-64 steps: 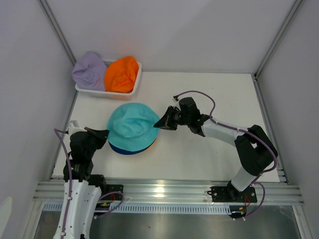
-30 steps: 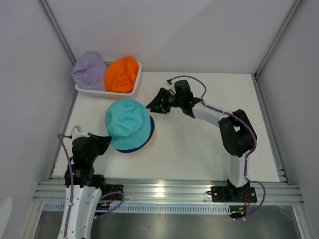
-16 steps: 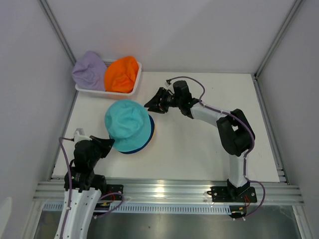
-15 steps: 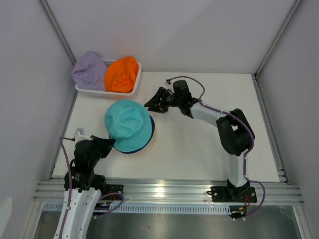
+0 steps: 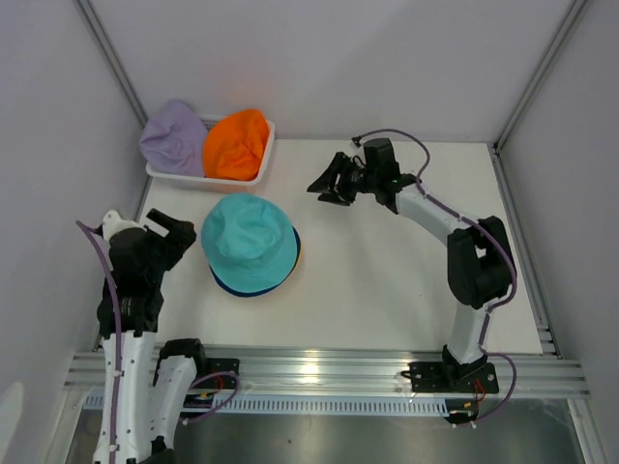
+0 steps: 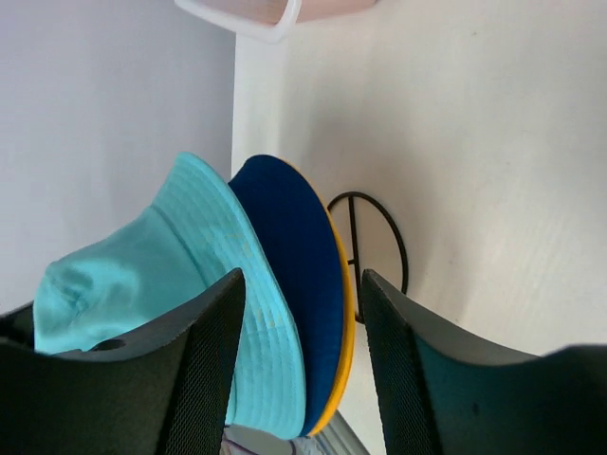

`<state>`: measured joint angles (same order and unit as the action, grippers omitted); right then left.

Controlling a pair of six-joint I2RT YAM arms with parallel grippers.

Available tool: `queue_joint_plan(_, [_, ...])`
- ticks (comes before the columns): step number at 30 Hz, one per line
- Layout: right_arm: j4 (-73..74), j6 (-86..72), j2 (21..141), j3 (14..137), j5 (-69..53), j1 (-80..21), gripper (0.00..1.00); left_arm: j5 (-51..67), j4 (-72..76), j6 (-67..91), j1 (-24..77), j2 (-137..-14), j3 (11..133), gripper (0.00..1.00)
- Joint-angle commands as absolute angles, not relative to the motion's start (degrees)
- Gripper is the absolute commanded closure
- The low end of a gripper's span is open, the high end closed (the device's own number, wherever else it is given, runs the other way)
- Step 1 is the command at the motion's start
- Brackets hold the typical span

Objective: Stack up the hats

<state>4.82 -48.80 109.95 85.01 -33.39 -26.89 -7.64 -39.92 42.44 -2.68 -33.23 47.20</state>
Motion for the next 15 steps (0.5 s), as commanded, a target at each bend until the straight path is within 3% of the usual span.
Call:
queue_joint_plan(1, [7.3,-46.22,101.26,80.52,-31.91,-26.37,0.44,1.01,-34.2,35.86,-11.84,-36.99,48.69,0.09])
queue_joint_plan(4, [3.62,-48.77,96.17,73.6,-31.82,-26.54,0.43,7.54,-28.5,35.77,-19.23,-40.86,47.64,0.09])
queue_joint_plan(9, [0.7,-53.17,89.66,65.84,-29.02,-28.73,0.43,34.86,-7.76,41.12,-26.01,-51.29,39.38,0.11])
queue_joint_plan(15, [-3.6,-54.75,86.04,61.17,-22.6,-34.8,0.46,43.68,5.89,45.53,-26.1,-54.58,31.03,0.12])
